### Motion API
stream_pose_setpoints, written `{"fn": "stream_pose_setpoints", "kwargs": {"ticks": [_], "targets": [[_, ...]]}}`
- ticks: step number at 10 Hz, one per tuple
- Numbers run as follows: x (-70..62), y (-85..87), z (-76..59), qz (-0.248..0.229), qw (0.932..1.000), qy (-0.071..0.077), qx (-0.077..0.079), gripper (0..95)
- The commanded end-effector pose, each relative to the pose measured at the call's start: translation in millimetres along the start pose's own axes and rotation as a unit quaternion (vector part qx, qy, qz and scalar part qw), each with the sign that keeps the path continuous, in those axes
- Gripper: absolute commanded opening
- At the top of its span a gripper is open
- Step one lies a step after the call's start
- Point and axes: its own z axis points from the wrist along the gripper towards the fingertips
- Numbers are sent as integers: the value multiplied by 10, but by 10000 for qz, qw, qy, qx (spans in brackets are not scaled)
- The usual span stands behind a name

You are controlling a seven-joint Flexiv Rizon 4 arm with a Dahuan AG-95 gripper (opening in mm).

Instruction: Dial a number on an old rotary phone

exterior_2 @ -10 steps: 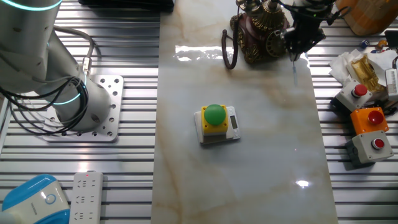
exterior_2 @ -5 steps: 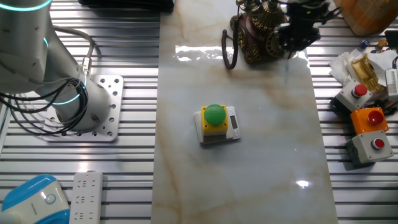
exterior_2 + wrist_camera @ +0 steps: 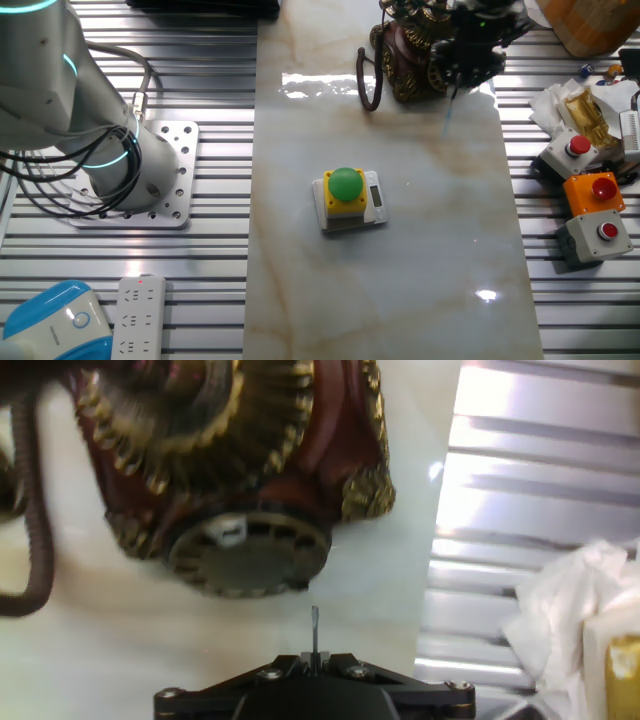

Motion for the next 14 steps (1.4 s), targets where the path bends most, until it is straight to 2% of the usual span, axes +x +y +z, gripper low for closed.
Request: {"fn": "stream_pose_setpoints", "kwargs": {"ticks": [1, 2, 3, 5, 7, 10, 14], "targets": [[292, 98, -61, 709, 9974, -35, 116, 0], [391, 131, -47, 1024, 9946, -68, 149, 0], [431, 141, -30, 1195, 9926, -80, 183, 0], [537, 166, 17, 1854, 9823, -138, 216, 0], [625, 207, 36, 2281, 9732, -187, 207, 0], [675, 284, 87, 2972, 9539, -335, 228, 0], [693, 284, 144, 3546, 9335, -448, 282, 0]]}}
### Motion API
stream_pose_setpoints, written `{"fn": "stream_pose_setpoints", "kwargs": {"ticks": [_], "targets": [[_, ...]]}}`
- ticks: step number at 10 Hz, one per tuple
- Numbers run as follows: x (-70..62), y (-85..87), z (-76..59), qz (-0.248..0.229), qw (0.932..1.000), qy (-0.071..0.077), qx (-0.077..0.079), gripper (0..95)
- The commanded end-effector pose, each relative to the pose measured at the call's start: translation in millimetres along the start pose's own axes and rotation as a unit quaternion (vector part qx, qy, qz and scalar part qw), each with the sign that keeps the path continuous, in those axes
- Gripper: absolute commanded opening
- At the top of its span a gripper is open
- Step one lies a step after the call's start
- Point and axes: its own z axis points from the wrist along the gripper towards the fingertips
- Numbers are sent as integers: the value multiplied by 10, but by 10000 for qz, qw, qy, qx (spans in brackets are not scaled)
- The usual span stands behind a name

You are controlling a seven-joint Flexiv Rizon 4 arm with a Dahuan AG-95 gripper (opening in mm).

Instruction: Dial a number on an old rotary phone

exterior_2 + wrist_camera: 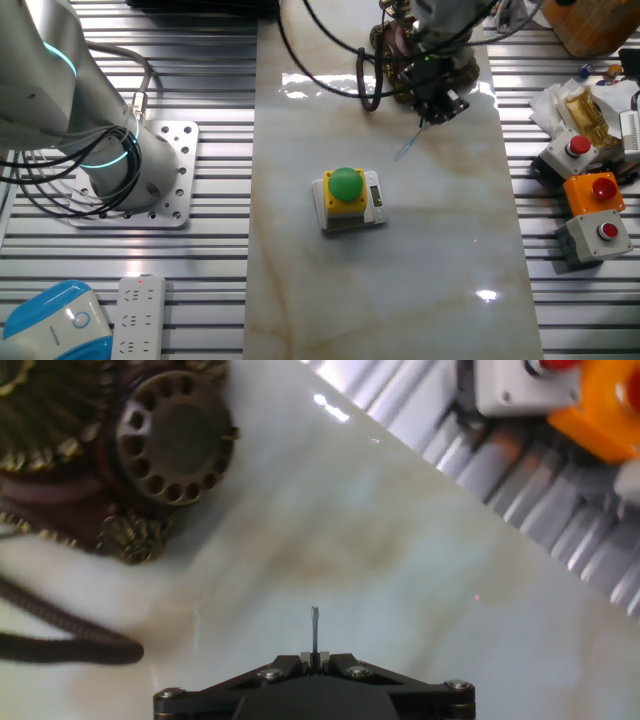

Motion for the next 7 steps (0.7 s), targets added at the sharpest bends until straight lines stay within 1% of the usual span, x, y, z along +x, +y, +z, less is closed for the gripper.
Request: {"fn": "stream_pose_setpoints", "kwargs": {"ticks": [1, 3, 4, 6, 7], "targets": [[8, -11, 76, 549, 9983, -173, 40, 0], [2, -11, 124, 786, 9967, -182, 107, 0], [4, -14, 132, 901, 9957, -179, 109, 0], [2, -31, 153, 1122, 9935, -179, 53, 0], [13, -37, 171, 1234, 9921, -201, -17, 0]]}}
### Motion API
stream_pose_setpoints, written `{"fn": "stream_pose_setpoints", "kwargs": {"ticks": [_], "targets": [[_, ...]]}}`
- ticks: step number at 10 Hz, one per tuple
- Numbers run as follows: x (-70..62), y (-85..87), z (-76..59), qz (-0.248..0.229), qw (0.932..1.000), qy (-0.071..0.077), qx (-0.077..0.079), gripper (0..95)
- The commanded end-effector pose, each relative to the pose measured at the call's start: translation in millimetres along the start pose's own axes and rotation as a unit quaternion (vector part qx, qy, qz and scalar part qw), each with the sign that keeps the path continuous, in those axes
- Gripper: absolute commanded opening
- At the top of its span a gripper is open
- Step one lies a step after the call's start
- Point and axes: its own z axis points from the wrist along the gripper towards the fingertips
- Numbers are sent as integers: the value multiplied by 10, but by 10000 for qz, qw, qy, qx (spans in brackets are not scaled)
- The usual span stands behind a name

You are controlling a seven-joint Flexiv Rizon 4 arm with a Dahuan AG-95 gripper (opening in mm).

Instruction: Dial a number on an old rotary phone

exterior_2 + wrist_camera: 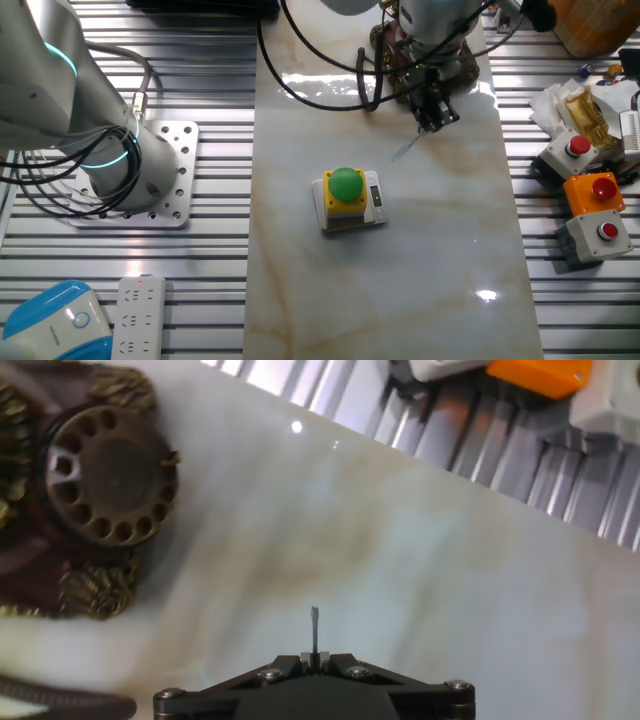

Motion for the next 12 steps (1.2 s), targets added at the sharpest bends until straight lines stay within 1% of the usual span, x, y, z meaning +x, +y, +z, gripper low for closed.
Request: {"fn": "stream_pose_setpoints", "kwargs": {"ticks": [1, 2, 4, 5, 9, 10, 12], "targets": [[28, -21, 48, 319, 9994, -27, -129, 0], [47, -35, 80, 415, 9990, -39, -181, 0], [68, -43, 154, 563, 9982, -46, -215, 0], [61, -35, 196, 573, 9981, -75, -212, 0], [41, -16, 265, 599, 9981, -47, -157, 0], [44, -18, 262, 635, 9978, -56, -179, 0], [47, -13, 265, 820, 9961, -137, -300, 0]]}}
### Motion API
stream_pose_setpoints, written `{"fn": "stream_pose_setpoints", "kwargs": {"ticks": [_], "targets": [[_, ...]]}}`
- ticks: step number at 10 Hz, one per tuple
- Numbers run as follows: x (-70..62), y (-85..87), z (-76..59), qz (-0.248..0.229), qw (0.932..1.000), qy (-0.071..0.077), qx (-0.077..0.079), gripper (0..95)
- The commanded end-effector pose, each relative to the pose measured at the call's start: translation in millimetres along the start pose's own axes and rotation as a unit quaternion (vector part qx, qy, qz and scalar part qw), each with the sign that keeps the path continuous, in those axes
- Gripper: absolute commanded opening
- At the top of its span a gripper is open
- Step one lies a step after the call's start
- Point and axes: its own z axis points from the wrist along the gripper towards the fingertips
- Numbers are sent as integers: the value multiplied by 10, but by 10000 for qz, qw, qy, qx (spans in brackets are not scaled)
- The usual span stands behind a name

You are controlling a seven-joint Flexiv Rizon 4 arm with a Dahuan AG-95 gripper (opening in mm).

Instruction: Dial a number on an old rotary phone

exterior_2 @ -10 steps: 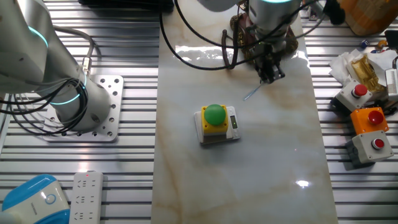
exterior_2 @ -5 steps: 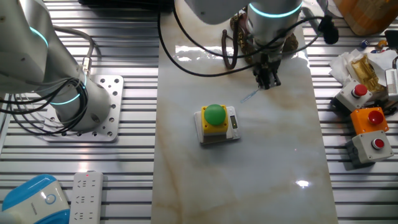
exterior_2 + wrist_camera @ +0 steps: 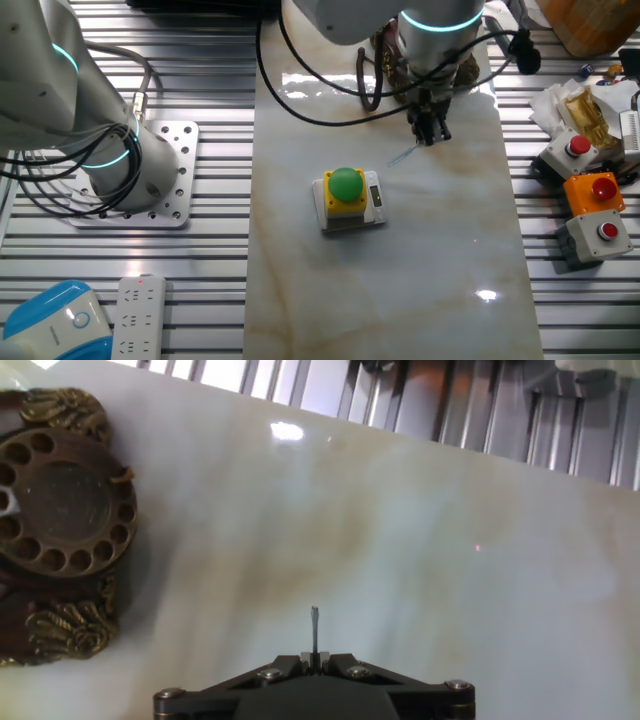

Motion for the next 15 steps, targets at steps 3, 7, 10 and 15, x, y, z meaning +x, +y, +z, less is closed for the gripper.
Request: {"fn": "stream_pose_setpoints", "kwargs": {"ticks": [3, 7, 10, 15], "targets": [[82, 43, 9, 461, 9988, 15, -134, 0], [81, 42, 8, 416, 9988, 215, -141, 190], [76, 34, 2, 471, 9984, 259, -171, 190], [72, 32, 2, 566, 9977, 331, -187, 190]]}}
